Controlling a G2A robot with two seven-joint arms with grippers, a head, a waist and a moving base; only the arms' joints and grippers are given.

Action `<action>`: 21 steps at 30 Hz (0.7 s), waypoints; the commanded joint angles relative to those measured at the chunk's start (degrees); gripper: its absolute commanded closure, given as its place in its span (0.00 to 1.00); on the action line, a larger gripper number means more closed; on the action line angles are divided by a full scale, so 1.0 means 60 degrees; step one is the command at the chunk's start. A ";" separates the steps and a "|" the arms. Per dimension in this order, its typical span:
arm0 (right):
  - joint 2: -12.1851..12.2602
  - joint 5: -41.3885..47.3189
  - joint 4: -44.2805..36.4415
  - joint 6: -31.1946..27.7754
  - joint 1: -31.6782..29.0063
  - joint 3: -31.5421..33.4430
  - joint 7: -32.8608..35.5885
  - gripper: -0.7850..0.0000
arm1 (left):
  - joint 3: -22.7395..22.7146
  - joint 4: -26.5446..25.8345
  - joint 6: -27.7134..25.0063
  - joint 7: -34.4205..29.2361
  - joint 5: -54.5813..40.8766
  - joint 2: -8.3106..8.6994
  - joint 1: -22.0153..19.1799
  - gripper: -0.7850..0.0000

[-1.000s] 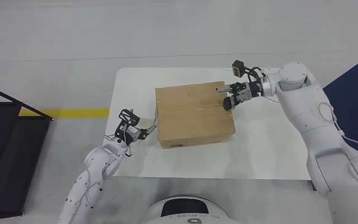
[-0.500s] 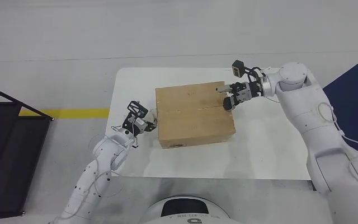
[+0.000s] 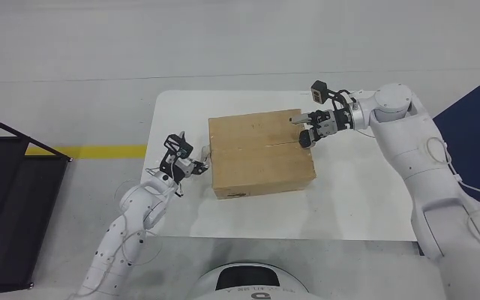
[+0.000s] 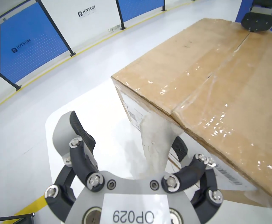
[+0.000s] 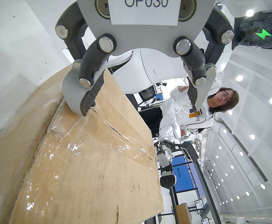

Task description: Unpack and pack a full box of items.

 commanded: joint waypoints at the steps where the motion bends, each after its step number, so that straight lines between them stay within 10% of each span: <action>1: 0.0000 0.0000 0.0000 0.0000 0.0000 0.0000 0.0000 0.00 | -0.0059 -0.0053 0.0167 0.0026 -0.0010 0.0002 0.0045 0.00; 21: 0.0000 0.0000 0.0000 0.0000 0.0000 0.0000 0.0000 0.00 | 0.0756 -0.1402 0.0746 -0.1853 0.0803 -0.0150 -0.1258 0.00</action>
